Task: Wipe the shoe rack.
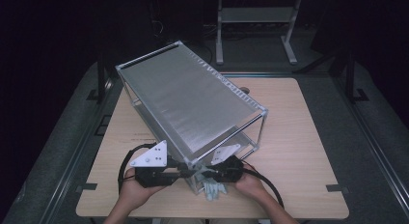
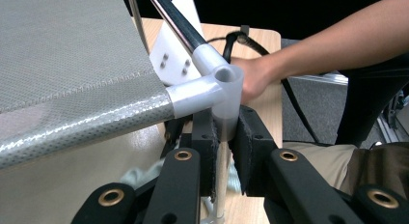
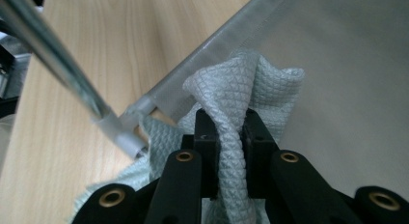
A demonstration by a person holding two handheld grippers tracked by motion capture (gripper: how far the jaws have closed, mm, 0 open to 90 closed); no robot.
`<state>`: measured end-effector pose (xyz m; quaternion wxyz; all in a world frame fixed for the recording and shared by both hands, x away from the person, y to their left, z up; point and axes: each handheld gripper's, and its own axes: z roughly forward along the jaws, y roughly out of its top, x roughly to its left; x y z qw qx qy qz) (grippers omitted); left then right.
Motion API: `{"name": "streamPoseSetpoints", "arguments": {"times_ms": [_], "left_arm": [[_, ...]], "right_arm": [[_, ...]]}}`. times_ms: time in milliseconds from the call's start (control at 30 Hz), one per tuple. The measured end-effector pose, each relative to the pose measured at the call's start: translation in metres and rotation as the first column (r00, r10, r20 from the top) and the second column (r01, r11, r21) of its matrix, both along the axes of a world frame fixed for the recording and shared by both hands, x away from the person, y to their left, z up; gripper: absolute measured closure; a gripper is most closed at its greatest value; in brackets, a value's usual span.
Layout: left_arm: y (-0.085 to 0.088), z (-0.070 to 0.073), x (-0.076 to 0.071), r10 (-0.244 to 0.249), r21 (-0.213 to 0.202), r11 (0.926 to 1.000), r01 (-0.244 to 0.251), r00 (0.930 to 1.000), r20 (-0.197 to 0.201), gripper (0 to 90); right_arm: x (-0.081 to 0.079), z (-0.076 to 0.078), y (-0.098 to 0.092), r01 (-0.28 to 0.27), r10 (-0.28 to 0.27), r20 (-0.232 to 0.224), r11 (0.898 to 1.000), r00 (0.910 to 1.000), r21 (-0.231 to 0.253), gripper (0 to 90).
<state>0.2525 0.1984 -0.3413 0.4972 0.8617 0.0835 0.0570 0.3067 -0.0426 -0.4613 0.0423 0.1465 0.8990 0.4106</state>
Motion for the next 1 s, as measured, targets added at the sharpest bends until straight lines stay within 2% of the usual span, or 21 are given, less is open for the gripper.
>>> {"name": "streamPoseSetpoints", "arguments": {"times_ms": [100,133,233,267,367,400,467,533,567,633,700,767,867,900,933,1000], "left_arm": [[0.001,-0.001,0.000,0.001,-0.004,1.0000,-0.001,1.0000,-0.002,79.6],[0.001,-0.001,0.000,0.000,-0.008,1.0000,0.000,1.0000,0.000,79.6],[0.001,-0.001,0.000,-0.001,-0.010,1.0000,0.001,1.0000,0.000,79.6],[0.001,-0.001,0.000,-0.001,-0.013,0.9999,0.001,1.0000,0.000,79.6],[0.000,-0.001,0.001,-0.002,-0.012,0.9999,0.002,1.0000,-0.001,79.6],[0.001,-0.001,0.001,-0.005,-0.007,1.0000,0.005,1.0000,0.000,79.6],[0.001,-0.001,0.001,-0.003,-0.005,1.0000,0.003,1.0000,-0.001,79.6],[0.002,-0.001,0.000,-0.001,-0.007,1.0000,0.001,1.0000,-0.001,79.6],[0.002,-0.001,0.000,-0.001,-0.008,1.0000,0.001,1.0000,-0.001,79.6],[0.002,-0.001,0.000,-0.002,-0.007,1.0000,0.002,1.0000,0.001,79.6],[0.003,-0.001,0.000,-0.001,-0.009,1.0000,0.001,1.0000,0.001,79.6],[0.003,-0.001,0.000,-0.001,-0.010,0.9999,0.001,1.0000,0.001,79.6],[0.003,-0.001,-0.001,-0.001,-0.006,1.0000,0.001,1.0000,-0.001,79.6],[0.003,-0.001,-0.001,-0.001,-0.006,1.0000,0.001,1.0000,-0.001,79.6],[0.004,0.000,0.000,0.000,-0.002,1.0000,0.000,1.0000,0.001,79.6],[0.004,-0.001,0.001,0.006,-0.006,1.0000,-0.006,1.0000,-0.001,79.6]], "right_arm": [[0.004,-0.001,-0.003,0.023,-0.023,0.008,1.000,0.9997,-0.015,79.8],[0.008,0.000,-0.015,0.072,-0.071,0.027,0.997,0.9971,-0.034,79.8],[0.016,0.000,-0.036,0.150,-0.149,0.014,0.988,0.9887,-0.037,79.8],[0.017,0.000,-0.039,0.154,-0.154,0.001,0.988,0.9880,-0.029,79.8],[0.015,-0.001,-0.034,0.135,-0.135,0.005,0.991,0.9908,-0.022,79.8],[0.014,-0.002,-0.026,0.096,-0.096,-0.017,0.995,0.9953,-0.001,79.7],[0.012,-0.003,-0.019,0.080,-0.080,0.002,0.997,0.9968,-0.015,79.8],[0.014,-0.002,-0.023,0.089,-0.089,-0.003,0.996,0.9960,-0.015,79.8],[0.016,-0.001,-0.028,0.098,-0.097,0.014,0.995,0.9952,-0.033,79.8],[0.018,0.000,-0.043,0.152,-0.152,0.012,0.987,0.9884,-0.045,79.8],[0.022,0.001,-0.062,0.205,-0.203,0.039,0.977,0.9784,-0.058,79.8],[0.024,0.002,-0.077,0.257,-0.255,0.044,0.965,0.9659,-0.053,79.8],[0.026,0.003,-0.092,0.304,-0.300,0.070,0.950,0.9513,-0.062,79.8],[0.026,0.003,-0.092,0.304,-0.300,0.070,0.950,0.9513,-0.062,79.8],[0.027,0.003,-0.098,0.331,-0.325,0.085,0.941,0.9418,-0.068,79.8],[0.027,0.003,-0.100,0.339,-0.334,0.084,0.938,0.9389,-0.067,79.8]]}}
